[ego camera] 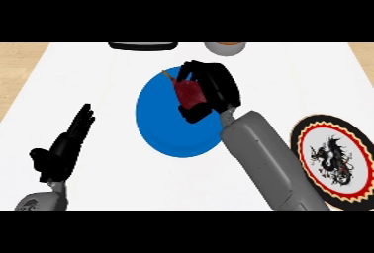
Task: Pick the pear from the plate and place it in the plate
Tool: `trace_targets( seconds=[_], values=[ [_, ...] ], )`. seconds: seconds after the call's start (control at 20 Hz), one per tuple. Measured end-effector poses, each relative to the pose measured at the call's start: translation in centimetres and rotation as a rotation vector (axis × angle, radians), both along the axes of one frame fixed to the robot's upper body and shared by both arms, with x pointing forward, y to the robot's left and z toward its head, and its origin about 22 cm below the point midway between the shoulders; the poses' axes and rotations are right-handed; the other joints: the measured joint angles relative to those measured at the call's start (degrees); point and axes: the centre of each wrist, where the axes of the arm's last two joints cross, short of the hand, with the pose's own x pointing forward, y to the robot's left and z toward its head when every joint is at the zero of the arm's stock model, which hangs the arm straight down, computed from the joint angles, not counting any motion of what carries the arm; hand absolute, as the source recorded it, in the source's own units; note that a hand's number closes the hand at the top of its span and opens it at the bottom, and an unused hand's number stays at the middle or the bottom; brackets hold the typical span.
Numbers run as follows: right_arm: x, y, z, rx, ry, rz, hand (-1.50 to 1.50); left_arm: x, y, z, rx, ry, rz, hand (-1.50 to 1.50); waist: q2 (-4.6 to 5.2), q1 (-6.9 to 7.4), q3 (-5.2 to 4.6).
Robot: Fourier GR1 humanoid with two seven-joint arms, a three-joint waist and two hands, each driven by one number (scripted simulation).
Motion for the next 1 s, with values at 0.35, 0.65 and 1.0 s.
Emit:
trace_targets(
  seconds=[0.35,0.65,1.0],
  values=[
    [1.2,2.3,-1.7,0.078,0.093,-0.118,-1.50,0.7,-0.1,0.2,-0.002,-0.002,-0.003,0.00,0.15,0.63,0.00],
    [2.1,2.3,-2.0,0.217,0.142,-0.162,-1.50,0.2,-0.4,0.1,-0.003,0.001,-0.007,0.00,0.17,0.67,0.02],
    [2.8,-1.3,-2.9,0.527,0.155,-0.201,-1.50,0.5,0.1,0.8,-0.001,-0.001,0.006,0.00,0.05,-0.42,0.06]
  ],
)
